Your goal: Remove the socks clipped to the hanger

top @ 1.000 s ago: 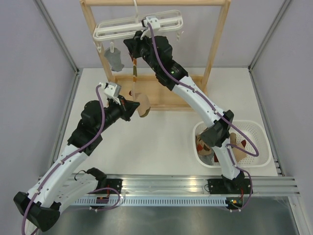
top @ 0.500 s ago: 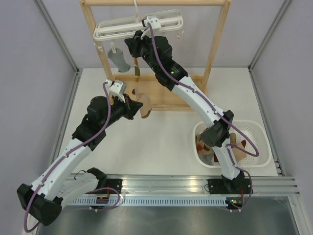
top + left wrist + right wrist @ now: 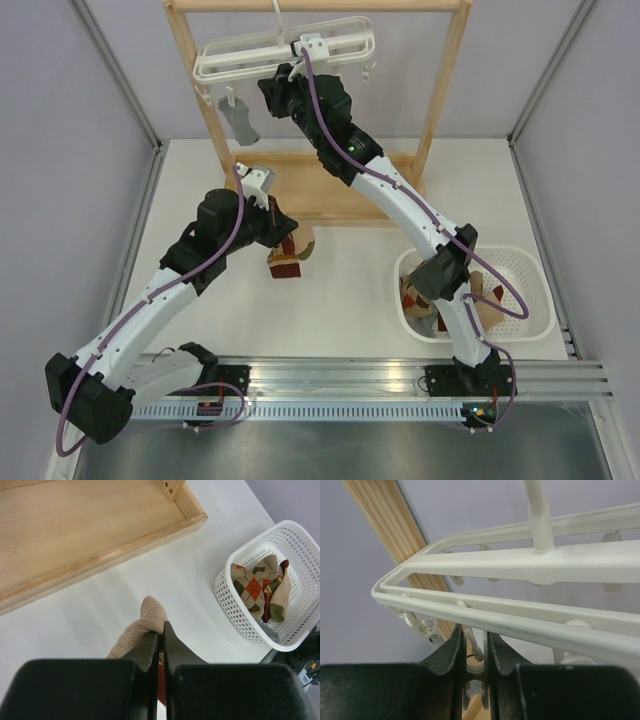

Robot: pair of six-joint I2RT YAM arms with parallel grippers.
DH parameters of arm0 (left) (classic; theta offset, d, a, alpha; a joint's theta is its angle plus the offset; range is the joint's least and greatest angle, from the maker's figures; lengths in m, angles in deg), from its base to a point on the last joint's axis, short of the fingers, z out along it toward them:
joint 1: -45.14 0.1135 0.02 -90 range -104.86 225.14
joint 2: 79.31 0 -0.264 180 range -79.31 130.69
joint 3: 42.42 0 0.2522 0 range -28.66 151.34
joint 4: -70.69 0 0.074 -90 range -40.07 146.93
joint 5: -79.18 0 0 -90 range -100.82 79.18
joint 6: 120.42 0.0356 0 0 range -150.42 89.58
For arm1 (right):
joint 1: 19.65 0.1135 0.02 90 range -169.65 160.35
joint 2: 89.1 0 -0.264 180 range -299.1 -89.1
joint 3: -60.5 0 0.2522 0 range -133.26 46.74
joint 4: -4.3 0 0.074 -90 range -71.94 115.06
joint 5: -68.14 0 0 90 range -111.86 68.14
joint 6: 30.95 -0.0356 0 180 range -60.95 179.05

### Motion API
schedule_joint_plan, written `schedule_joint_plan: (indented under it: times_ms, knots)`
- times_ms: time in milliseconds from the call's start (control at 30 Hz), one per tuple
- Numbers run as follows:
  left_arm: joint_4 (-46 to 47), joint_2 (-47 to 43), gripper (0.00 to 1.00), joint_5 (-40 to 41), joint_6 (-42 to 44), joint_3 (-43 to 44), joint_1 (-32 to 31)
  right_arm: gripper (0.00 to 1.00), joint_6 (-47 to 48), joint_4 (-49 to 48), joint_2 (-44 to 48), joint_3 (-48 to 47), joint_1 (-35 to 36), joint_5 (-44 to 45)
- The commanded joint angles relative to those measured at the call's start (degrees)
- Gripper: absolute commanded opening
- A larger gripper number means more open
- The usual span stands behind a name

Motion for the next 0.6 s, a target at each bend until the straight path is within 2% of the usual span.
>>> schedule_joint_plan:
  times_ms: [0, 100, 167, 200, 233, 267, 333, 467, 567]
  knots:
    - [-0.2, -0.5, 0.02, -1.3, -0.6, 2.6, 0.0, 0.04, 0.5, -1.9, 2.7, 0.6, 0.0, 0.7]
    - [-0.1, -1.2, 0.02, -0.6, -0.4, 2.5, 0.0, 0.06, 0.5, -2.0, 2.9, 1.2, 0.1, 0.8]
    - [-0.1, -1.3, 0.02, -0.2, -0.2, 2.5, 0.0, 0.11, 0.2, -2.0, 3.2, 1.5, 0.0, 0.8]
    - [0.0, -1.3, 0.02, 0.0, -0.2, 2.4, 0.0, 0.17, 0.2, -2.0, 3.3, 2.0, 0.0, 0.7]
    - [0.0, -1.4, 0.02, 0.1, -0.2, 2.4, 0.0, 0.38, 0.1, -2.0, 3.4, 2.4, -0.1, 0.7]
    - [0.0, -1.4, 0.02, 0.5, -0.1, 2.4, 0.0, 0.48, 0.0, -2.0, 3.9, 2.7, 0.1, 0.7]
    - [0.0, -1.5, 0.02, 1.0, 0.1, 2.3, -0.1, 0.77, 0.0, -2.0, 5.1, 4.6, 0.2, 0.9]
    - [0.0, -1.7, 0.02, 2.5, 0.5, 2.2, 0.0, 0.8, 0.5, -2.1, 8.5, 9.8, 0.7, 1.8]
    - [-0.1, -2.1, 0.02, 4.3, 0.8, 2.1, 0.1, 0.8, 1.9, -2.9, 12.8, 19.2, 1.7, 3.5]
